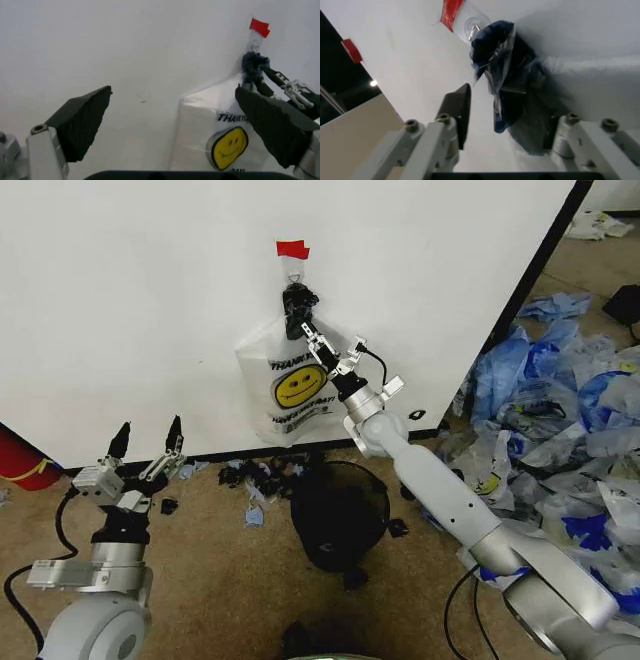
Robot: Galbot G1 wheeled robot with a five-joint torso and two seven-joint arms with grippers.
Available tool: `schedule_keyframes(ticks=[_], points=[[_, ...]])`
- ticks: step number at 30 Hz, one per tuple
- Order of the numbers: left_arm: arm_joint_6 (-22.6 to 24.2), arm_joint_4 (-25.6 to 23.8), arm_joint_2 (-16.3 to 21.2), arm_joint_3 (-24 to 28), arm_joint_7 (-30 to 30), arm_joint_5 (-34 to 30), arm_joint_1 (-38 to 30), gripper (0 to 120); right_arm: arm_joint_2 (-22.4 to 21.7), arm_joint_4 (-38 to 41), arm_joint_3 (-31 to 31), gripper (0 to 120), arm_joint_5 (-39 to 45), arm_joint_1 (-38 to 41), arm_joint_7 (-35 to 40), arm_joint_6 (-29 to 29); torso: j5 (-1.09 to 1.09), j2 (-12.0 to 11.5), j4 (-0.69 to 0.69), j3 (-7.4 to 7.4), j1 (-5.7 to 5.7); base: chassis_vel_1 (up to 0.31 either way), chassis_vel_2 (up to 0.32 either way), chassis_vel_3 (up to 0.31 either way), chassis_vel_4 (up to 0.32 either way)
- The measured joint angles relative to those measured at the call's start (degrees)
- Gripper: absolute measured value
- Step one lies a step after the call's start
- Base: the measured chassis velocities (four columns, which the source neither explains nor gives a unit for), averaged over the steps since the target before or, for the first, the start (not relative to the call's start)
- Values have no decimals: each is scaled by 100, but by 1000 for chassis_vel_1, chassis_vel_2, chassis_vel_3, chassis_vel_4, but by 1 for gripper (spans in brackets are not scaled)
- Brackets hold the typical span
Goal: Pick up the garbage bag from the wall and place it over the trash bin.
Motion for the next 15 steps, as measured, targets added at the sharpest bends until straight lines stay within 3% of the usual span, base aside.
schedule_keyframes(ticks=[10, 15], points=[[-41, -67, -3, 16, 57, 30, 79, 98, -27, 1, 26, 0, -44, -20, 13, 19, 0, 0, 0, 0, 0, 0, 0, 0, 0], [-50, -67, -3, 23, 69, 33, 86, 98, -41, -4, 11, 0, -47, -3, -39, 39, 0, 0, 1, 0, 0, 0, 0, 0, 0]])
